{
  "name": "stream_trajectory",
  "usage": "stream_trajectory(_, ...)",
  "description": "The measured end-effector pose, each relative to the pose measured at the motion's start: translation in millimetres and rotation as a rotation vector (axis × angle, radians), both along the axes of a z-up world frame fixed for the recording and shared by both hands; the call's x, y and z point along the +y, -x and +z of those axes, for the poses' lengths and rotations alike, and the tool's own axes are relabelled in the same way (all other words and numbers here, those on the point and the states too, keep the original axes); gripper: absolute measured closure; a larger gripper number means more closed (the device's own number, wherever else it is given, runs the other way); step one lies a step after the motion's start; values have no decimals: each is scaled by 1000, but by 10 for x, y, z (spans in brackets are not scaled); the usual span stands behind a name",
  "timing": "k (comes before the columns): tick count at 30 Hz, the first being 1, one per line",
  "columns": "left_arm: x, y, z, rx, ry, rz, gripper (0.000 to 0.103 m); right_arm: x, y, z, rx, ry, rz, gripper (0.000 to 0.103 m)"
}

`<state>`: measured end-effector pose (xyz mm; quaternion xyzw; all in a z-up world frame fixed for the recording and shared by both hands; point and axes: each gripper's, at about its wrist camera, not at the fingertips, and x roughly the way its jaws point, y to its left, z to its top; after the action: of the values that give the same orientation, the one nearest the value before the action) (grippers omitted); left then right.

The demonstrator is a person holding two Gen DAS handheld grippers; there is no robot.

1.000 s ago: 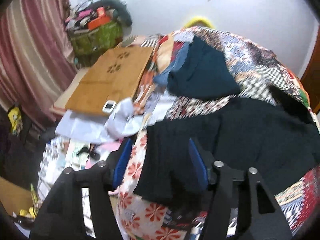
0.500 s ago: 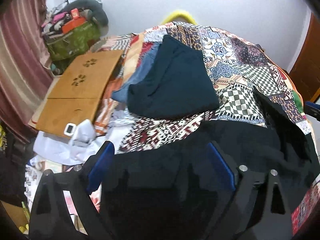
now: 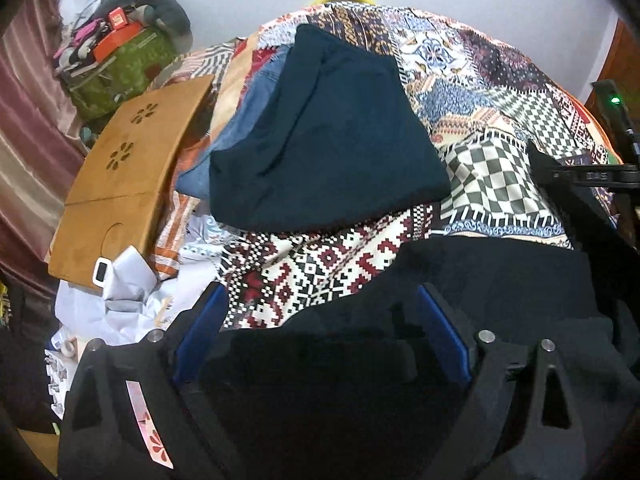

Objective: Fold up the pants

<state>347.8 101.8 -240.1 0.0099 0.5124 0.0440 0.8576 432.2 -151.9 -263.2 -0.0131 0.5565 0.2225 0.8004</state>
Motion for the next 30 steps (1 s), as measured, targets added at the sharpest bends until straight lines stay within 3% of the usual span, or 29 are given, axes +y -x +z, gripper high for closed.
stream_trajectory(2,-15,-9,-41,12,10,-3,9,11,22,-38,-36,13,1,59)
stream_trajectory(4,-44,-3,-60,16,11,-5,9,-1,52,-35,-47,11,4,85)
stream_trajectory(6,-81,7,-55,19,3,-7,9,-57,76,-25,-51,12,-8,95)
stream_trajectory(10,-198,85,29,11,8,-33,9,-253,261,169,-106,-18,-37,97)
stream_trajectory(17,-546,232,239,-9,30,-91,9,-1068,949,1012,-270,-135,-139,97)
stream_trajectory(24,-1022,452,390,-17,49,-175,9,-1715,1564,1656,-410,-178,-224,98)
stream_trajectory(27,-1193,568,375,-5,47,-204,9,-1908,1844,1738,-436,-180,-244,98)
stream_trajectory(30,-1315,677,328,11,45,-225,9,-2015,2115,1635,-429,-150,-249,98)
